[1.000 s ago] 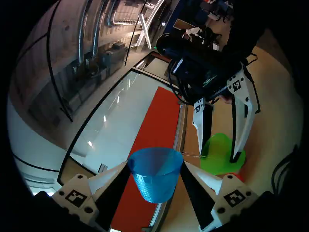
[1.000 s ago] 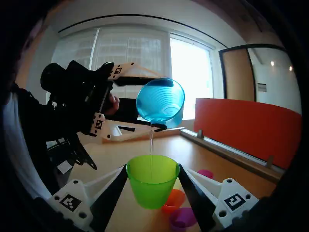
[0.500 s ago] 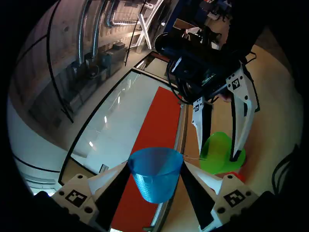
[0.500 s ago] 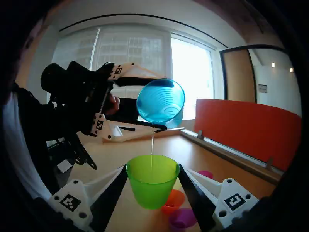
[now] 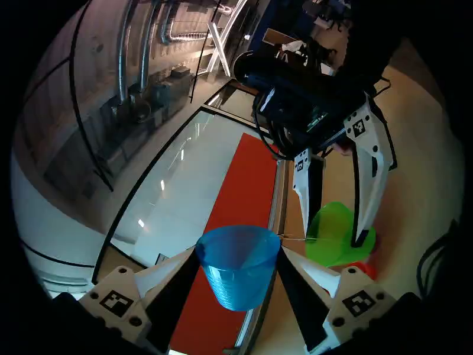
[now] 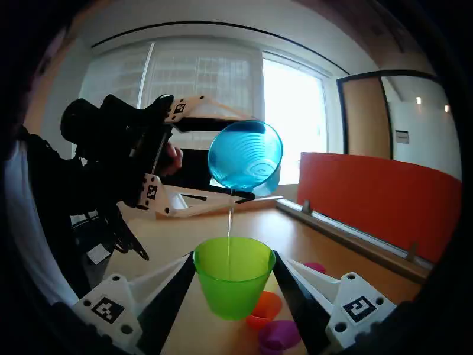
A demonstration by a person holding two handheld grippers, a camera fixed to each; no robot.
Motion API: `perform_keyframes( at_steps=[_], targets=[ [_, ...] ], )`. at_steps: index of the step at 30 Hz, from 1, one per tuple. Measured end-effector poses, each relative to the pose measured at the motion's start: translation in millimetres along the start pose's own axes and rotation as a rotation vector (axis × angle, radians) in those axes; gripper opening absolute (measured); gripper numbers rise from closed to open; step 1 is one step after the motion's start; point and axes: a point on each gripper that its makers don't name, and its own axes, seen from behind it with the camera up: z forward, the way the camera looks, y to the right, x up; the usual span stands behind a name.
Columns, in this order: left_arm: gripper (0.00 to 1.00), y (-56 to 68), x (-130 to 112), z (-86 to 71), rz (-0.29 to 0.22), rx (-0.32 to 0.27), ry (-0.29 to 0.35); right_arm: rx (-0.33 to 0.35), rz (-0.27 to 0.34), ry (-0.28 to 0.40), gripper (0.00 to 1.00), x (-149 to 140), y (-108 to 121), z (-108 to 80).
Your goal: Pour water
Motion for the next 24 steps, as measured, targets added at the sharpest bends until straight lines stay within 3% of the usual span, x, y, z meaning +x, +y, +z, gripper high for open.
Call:
perform_keyframes(
  at_steps=[24],
  targets=[
    [0.87, 4.1, 5.3, 1.1, 0.027, -0.008, 0.004, -0.003, -0.005, 0.004, 0.94, 0.0, -0.2, -0.7]
  ],
)
